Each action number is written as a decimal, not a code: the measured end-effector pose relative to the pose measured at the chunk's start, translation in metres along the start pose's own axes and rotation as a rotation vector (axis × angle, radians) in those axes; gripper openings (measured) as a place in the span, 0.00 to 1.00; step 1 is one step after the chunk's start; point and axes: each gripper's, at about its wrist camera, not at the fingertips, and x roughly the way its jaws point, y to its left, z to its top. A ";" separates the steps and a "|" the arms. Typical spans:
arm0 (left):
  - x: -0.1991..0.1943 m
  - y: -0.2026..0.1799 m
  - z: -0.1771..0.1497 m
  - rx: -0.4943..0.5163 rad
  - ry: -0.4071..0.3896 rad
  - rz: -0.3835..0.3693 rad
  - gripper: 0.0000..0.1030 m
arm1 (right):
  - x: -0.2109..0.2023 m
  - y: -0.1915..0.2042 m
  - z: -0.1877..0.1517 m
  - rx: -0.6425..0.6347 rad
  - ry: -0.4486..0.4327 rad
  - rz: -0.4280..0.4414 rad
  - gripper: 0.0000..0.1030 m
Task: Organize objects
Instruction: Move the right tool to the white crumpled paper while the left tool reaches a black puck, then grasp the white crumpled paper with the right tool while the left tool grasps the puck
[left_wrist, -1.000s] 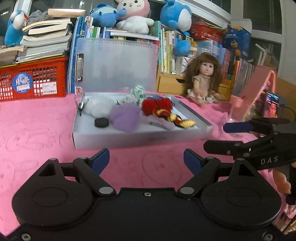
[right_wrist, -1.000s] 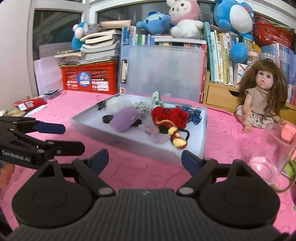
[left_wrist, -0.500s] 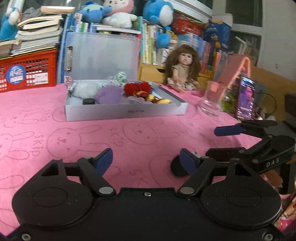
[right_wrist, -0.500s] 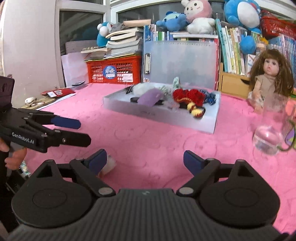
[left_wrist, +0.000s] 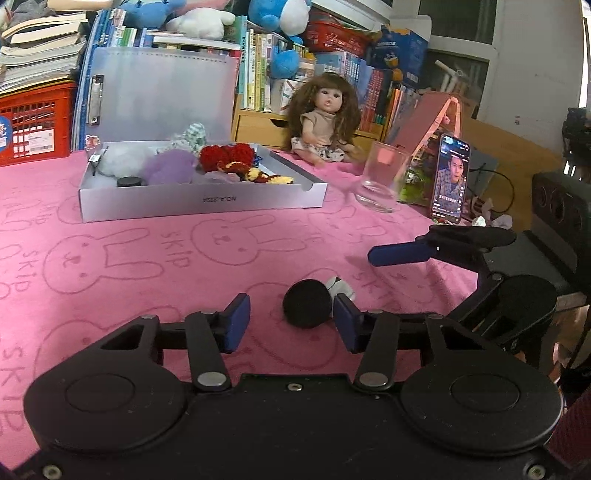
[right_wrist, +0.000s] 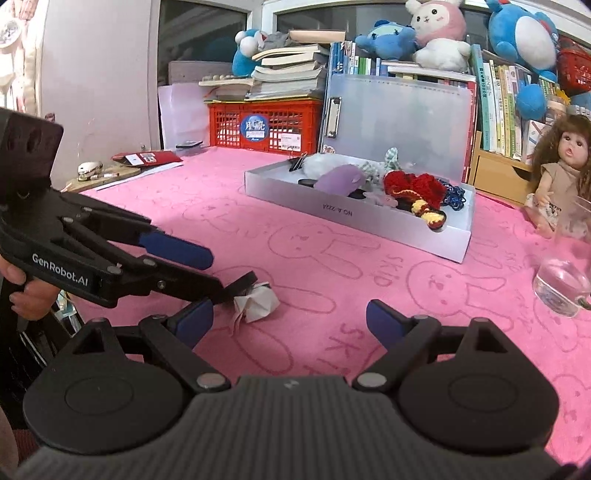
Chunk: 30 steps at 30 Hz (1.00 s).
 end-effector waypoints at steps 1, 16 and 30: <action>0.002 -0.001 0.001 0.000 0.001 -0.001 0.45 | 0.000 0.001 0.000 -0.002 0.003 -0.001 0.92; 0.015 -0.002 0.007 -0.050 -0.002 -0.059 0.29 | 0.004 0.005 -0.002 -0.015 0.013 0.011 0.92; 0.002 0.010 0.012 -0.051 -0.041 0.072 0.29 | -0.002 0.001 0.002 0.026 -0.038 -0.017 0.91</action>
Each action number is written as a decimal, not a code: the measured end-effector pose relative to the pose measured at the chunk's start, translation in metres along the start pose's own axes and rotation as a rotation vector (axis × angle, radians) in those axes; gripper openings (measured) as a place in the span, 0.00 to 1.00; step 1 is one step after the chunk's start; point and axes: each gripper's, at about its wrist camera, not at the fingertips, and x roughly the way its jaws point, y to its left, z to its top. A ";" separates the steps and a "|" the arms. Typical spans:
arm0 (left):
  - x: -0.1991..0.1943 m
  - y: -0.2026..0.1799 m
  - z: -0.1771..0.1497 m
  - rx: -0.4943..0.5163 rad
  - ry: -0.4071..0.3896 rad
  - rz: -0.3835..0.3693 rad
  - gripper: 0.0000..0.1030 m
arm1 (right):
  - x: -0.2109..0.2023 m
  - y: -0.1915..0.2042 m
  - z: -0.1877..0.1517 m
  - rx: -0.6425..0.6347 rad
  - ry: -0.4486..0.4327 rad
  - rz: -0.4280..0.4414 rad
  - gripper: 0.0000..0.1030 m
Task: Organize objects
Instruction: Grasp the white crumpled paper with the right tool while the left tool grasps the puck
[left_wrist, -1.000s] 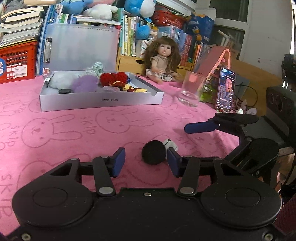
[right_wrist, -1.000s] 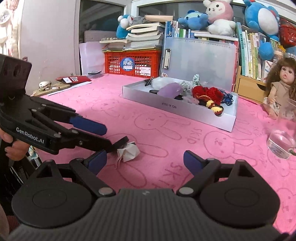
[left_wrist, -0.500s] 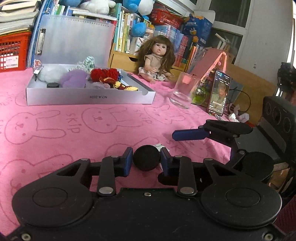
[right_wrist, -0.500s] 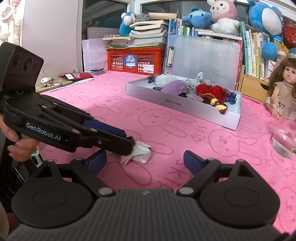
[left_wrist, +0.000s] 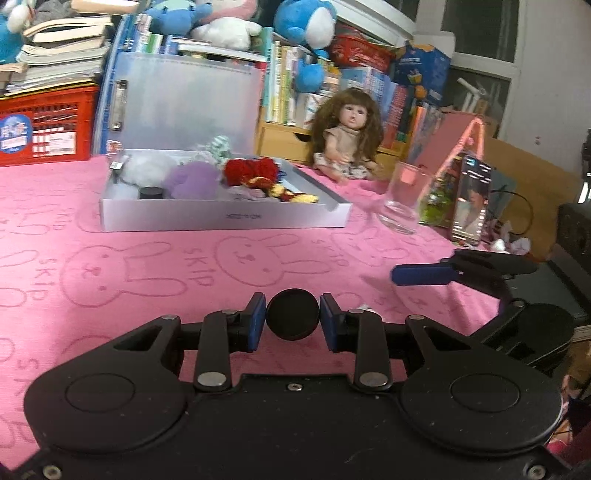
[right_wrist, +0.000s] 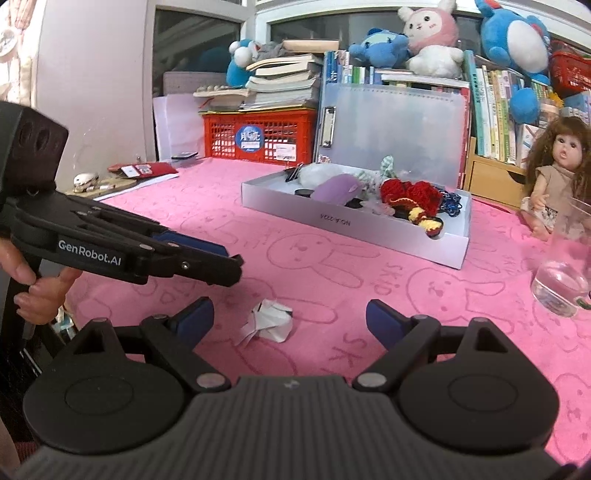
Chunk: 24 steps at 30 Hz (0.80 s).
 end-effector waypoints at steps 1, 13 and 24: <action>0.000 0.001 0.000 -0.001 0.000 0.006 0.29 | 0.000 -0.001 0.000 0.006 -0.002 -0.003 0.90; 0.002 0.000 -0.004 0.002 0.008 0.028 0.29 | 0.007 0.009 -0.002 -0.010 0.029 0.000 0.74; 0.003 -0.005 -0.008 0.027 0.012 0.077 0.30 | 0.010 0.013 -0.004 0.004 0.047 -0.025 0.45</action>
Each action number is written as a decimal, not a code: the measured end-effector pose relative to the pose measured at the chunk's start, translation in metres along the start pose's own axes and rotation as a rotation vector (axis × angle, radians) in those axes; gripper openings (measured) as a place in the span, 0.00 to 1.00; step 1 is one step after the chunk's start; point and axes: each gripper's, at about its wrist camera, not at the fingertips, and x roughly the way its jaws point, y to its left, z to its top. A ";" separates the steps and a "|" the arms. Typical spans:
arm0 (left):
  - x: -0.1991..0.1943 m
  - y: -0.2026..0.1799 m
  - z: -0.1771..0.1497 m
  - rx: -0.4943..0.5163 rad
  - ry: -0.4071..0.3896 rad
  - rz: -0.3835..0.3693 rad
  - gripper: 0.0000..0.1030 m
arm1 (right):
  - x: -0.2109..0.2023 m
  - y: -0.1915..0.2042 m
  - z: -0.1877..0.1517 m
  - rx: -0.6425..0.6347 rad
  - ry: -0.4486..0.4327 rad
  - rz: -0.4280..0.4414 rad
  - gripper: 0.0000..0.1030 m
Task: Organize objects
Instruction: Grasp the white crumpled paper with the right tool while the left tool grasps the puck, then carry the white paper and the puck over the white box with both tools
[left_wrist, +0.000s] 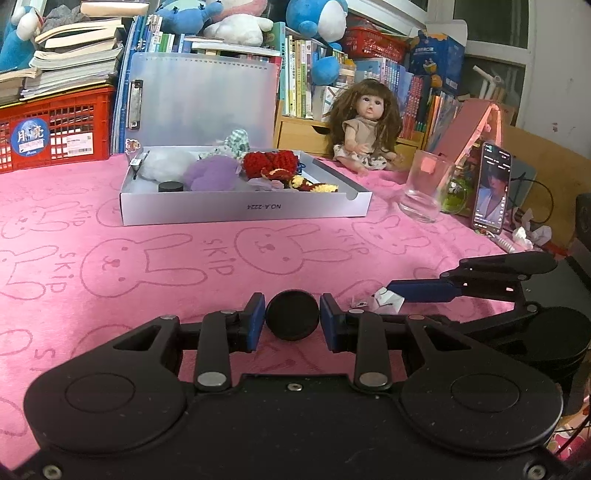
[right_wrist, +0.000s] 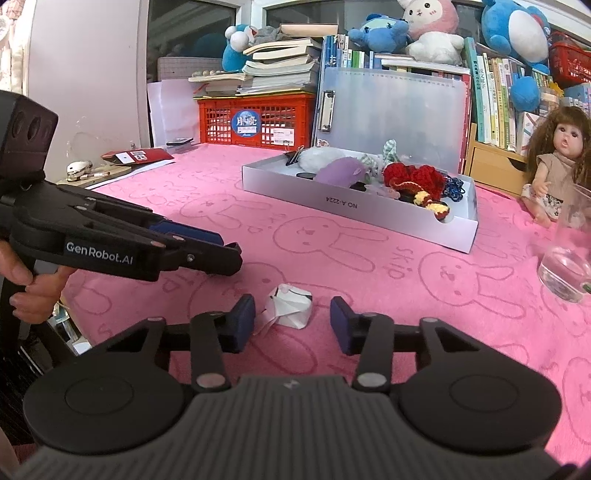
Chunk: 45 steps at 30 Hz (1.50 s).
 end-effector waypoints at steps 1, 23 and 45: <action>0.000 -0.001 -0.001 0.003 -0.002 0.005 0.30 | 0.000 0.000 0.000 0.003 -0.001 -0.006 0.41; 0.004 -0.020 -0.011 0.048 -0.013 0.138 0.29 | 0.002 0.005 0.001 0.045 -0.013 -0.056 0.32; 0.020 -0.009 0.023 -0.005 0.013 0.204 0.29 | 0.009 -0.004 0.024 0.065 -0.026 -0.151 0.30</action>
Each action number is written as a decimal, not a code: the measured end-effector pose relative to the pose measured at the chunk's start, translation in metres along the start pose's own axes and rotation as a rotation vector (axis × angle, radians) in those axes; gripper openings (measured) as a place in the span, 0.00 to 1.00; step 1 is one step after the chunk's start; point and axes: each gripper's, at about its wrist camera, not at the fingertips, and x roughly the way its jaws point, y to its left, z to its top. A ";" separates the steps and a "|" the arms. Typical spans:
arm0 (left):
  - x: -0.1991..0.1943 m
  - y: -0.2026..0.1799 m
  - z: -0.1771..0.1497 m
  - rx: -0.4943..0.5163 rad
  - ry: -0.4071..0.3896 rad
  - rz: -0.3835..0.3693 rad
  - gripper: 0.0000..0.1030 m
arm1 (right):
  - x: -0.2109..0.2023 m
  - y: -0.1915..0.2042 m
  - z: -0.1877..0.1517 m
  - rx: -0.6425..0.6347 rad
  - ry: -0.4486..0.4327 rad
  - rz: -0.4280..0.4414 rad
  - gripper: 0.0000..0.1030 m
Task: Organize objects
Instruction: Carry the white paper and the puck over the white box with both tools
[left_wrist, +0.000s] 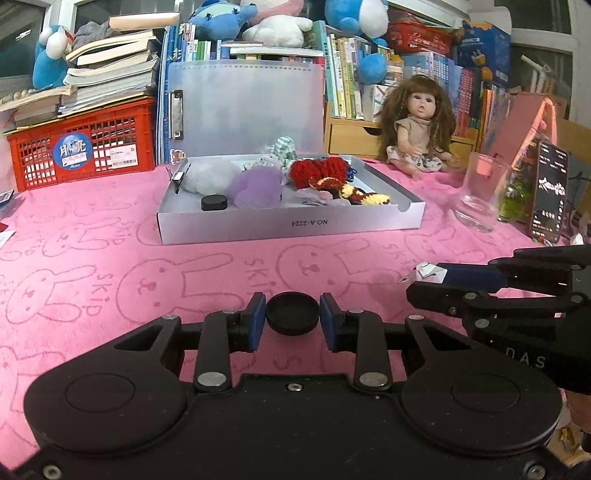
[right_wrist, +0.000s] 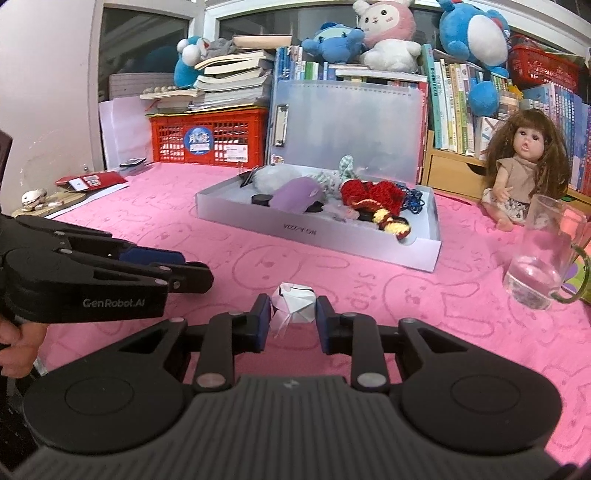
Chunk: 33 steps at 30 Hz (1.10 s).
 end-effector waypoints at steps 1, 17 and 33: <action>0.002 0.001 0.003 -0.006 0.002 0.000 0.29 | 0.001 -0.001 0.002 0.002 -0.001 -0.006 0.30; 0.035 0.017 0.044 -0.065 0.000 0.024 0.29 | 0.022 -0.033 0.036 0.065 -0.018 -0.084 0.30; 0.063 0.035 0.073 -0.079 -0.025 0.074 0.29 | 0.047 -0.059 0.061 0.102 0.001 -0.107 0.30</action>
